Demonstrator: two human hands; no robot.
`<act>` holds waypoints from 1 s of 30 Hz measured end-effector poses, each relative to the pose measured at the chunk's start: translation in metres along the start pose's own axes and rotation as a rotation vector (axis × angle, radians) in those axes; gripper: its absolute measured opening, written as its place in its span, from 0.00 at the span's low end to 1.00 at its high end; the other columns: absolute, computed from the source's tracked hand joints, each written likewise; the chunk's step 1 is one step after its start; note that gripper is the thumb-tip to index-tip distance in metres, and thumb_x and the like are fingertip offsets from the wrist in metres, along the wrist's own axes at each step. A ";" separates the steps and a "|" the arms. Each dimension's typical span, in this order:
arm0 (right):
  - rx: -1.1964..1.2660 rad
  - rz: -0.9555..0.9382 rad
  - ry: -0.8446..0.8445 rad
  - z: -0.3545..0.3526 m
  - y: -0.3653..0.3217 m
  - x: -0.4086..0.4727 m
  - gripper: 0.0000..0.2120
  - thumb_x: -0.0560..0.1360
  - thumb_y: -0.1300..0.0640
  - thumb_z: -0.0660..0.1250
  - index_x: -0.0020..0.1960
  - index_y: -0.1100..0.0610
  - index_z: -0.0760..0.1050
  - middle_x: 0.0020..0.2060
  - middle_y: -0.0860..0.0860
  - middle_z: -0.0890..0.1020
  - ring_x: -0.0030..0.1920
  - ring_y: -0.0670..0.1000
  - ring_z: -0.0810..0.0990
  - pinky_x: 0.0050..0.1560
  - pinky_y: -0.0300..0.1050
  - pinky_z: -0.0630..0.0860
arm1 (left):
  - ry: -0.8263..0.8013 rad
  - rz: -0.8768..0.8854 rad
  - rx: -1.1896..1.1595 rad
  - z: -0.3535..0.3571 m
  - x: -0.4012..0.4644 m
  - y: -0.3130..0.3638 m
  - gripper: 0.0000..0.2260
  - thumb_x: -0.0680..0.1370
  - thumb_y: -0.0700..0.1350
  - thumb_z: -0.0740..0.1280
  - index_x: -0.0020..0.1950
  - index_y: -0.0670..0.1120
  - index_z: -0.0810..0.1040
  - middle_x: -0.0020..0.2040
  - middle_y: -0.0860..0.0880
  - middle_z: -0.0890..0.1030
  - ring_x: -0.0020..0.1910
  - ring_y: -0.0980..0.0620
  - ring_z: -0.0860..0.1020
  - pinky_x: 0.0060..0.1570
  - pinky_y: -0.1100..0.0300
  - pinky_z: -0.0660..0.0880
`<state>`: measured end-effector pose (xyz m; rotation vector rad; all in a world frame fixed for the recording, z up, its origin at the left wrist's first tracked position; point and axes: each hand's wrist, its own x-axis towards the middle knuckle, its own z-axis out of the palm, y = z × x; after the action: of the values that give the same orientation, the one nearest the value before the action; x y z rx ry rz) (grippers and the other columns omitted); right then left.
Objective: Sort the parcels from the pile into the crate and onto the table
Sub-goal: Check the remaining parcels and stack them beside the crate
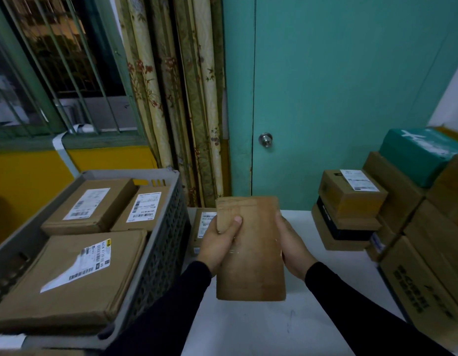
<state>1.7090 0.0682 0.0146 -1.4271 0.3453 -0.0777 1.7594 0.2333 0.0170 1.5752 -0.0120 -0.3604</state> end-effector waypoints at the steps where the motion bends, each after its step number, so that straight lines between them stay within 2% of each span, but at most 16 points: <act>1: -0.031 -0.004 -0.002 -0.001 -0.003 0.000 0.19 0.85 0.39 0.50 0.58 0.43 0.79 0.50 0.41 0.85 0.52 0.41 0.83 0.55 0.42 0.77 | -0.001 -0.031 -0.058 -0.005 0.001 0.001 0.20 0.76 0.58 0.72 0.65 0.54 0.77 0.56 0.49 0.85 0.53 0.50 0.85 0.48 0.55 0.83; 3: -0.139 -0.030 0.009 -0.006 -0.010 0.003 0.15 0.86 0.43 0.51 0.56 0.39 0.77 0.54 0.40 0.82 0.52 0.37 0.78 0.53 0.37 0.73 | -0.028 -0.108 -0.191 -0.016 0.004 0.004 0.24 0.74 0.59 0.73 0.67 0.51 0.76 0.55 0.46 0.86 0.53 0.47 0.85 0.49 0.52 0.83; 4: -0.198 -0.032 0.024 -0.009 -0.010 0.007 0.11 0.84 0.41 0.55 0.59 0.37 0.75 0.61 0.43 0.79 0.58 0.39 0.77 0.59 0.41 0.75 | -0.047 -0.144 -0.234 -0.021 0.006 0.005 0.27 0.73 0.60 0.73 0.69 0.50 0.75 0.56 0.45 0.86 0.55 0.45 0.85 0.51 0.49 0.82; 5: -0.261 -0.033 0.031 -0.013 -0.008 0.012 0.14 0.80 0.36 0.59 0.63 0.34 0.74 0.69 0.46 0.74 0.64 0.45 0.76 0.66 0.49 0.74 | -0.060 -0.171 -0.254 -0.023 0.007 0.006 0.29 0.73 0.60 0.73 0.71 0.50 0.74 0.58 0.44 0.85 0.57 0.44 0.84 0.53 0.47 0.82; 6: -0.292 -0.006 0.025 -0.016 -0.005 0.015 0.23 0.75 0.31 0.62 0.68 0.32 0.70 0.74 0.47 0.69 0.69 0.50 0.73 0.71 0.56 0.71 | -0.068 -0.182 -0.259 -0.024 0.006 0.009 0.31 0.72 0.61 0.72 0.71 0.50 0.74 0.58 0.44 0.85 0.58 0.44 0.83 0.55 0.46 0.81; 8: -0.223 0.091 0.030 -0.023 0.002 0.024 0.45 0.67 0.24 0.67 0.78 0.39 0.60 0.75 0.47 0.64 0.73 0.56 0.69 0.74 0.62 0.67 | -0.087 -0.170 -0.260 -0.024 0.005 0.012 0.31 0.72 0.63 0.71 0.71 0.50 0.74 0.58 0.45 0.85 0.58 0.45 0.83 0.55 0.47 0.81; 10: -0.119 0.190 -0.033 -0.022 0.000 0.021 0.55 0.62 0.20 0.69 0.80 0.46 0.60 0.74 0.50 0.71 0.70 0.56 0.74 0.72 0.62 0.69 | -0.064 -0.119 -0.236 -0.023 0.002 0.017 0.33 0.73 0.64 0.71 0.72 0.49 0.72 0.59 0.46 0.84 0.58 0.46 0.83 0.56 0.47 0.80; 12: -0.082 0.219 -0.088 -0.022 -0.002 0.016 0.49 0.61 0.20 0.69 0.72 0.50 0.73 0.65 0.51 0.82 0.64 0.54 0.80 0.69 0.59 0.73 | 0.089 -0.027 -0.075 -0.019 -0.002 0.021 0.30 0.76 0.63 0.70 0.70 0.47 0.67 0.60 0.49 0.80 0.57 0.49 0.80 0.57 0.51 0.77; 14: -0.060 0.240 -0.038 -0.018 0.000 0.015 0.47 0.58 0.21 0.71 0.66 0.50 0.79 0.57 0.51 0.86 0.59 0.55 0.83 0.66 0.57 0.75 | 0.251 0.062 0.218 -0.013 -0.008 0.023 0.32 0.77 0.64 0.68 0.74 0.49 0.62 0.68 0.46 0.72 0.62 0.47 0.75 0.62 0.51 0.72; 17: -0.027 0.273 0.050 -0.012 0.006 0.014 0.53 0.52 0.21 0.74 0.67 0.54 0.78 0.55 0.53 0.86 0.56 0.57 0.85 0.64 0.59 0.78 | 0.107 -0.008 0.481 0.002 -0.011 0.020 0.42 0.74 0.74 0.60 0.82 0.56 0.51 0.79 0.43 0.57 0.76 0.40 0.63 0.75 0.43 0.62; 19: -0.033 0.283 0.085 -0.008 0.006 0.012 0.50 0.57 0.23 0.74 0.67 0.56 0.78 0.55 0.54 0.86 0.55 0.58 0.84 0.62 0.59 0.79 | 0.027 -0.106 0.545 0.007 -0.013 0.019 0.49 0.70 0.79 0.57 0.82 0.59 0.42 0.82 0.45 0.49 0.80 0.39 0.55 0.77 0.39 0.56; 22: -0.052 0.243 0.148 -0.009 0.007 0.009 0.43 0.64 0.27 0.74 0.67 0.57 0.78 0.55 0.54 0.85 0.55 0.57 0.84 0.62 0.59 0.79 | -0.022 -0.150 0.464 0.009 -0.013 0.020 0.54 0.65 0.82 0.59 0.82 0.61 0.40 0.83 0.47 0.44 0.80 0.38 0.54 0.77 0.38 0.56; 24: -0.062 0.217 0.151 -0.012 0.004 0.007 0.37 0.68 0.29 0.72 0.66 0.56 0.78 0.54 0.53 0.85 0.54 0.56 0.84 0.62 0.59 0.80 | -0.030 -0.167 0.349 0.008 -0.009 0.020 0.56 0.61 0.83 0.64 0.82 0.64 0.46 0.83 0.47 0.52 0.78 0.38 0.60 0.76 0.38 0.60; 26: -0.014 0.199 0.113 -0.016 -0.002 0.002 0.29 0.75 0.35 0.69 0.65 0.56 0.79 0.53 0.54 0.86 0.54 0.56 0.85 0.61 0.57 0.80 | -0.082 -0.227 0.115 0.003 -0.003 0.018 0.53 0.60 0.80 0.70 0.80 0.62 0.58 0.76 0.45 0.70 0.70 0.41 0.74 0.70 0.39 0.69; 28: 0.064 0.220 0.037 -0.021 -0.009 -0.001 0.25 0.78 0.39 0.68 0.66 0.56 0.77 0.54 0.55 0.86 0.55 0.57 0.85 0.58 0.55 0.80 | -0.161 -0.261 -0.085 0.000 -0.011 0.025 0.39 0.69 0.71 0.72 0.74 0.53 0.71 0.62 0.45 0.83 0.58 0.45 0.82 0.59 0.47 0.78; 30: 0.108 0.246 -0.013 -0.023 -0.012 -0.002 0.26 0.78 0.41 0.67 0.70 0.55 0.73 0.57 0.57 0.85 0.57 0.59 0.84 0.59 0.59 0.80 | -0.178 -0.228 -0.112 0.001 -0.013 0.025 0.23 0.78 0.61 0.68 0.67 0.49 0.75 0.53 0.47 0.84 0.50 0.49 0.82 0.44 0.56 0.77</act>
<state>1.7024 0.0450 0.0248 -1.2683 0.4967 0.1118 1.7522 0.2346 0.0442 1.4325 0.0502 -0.6684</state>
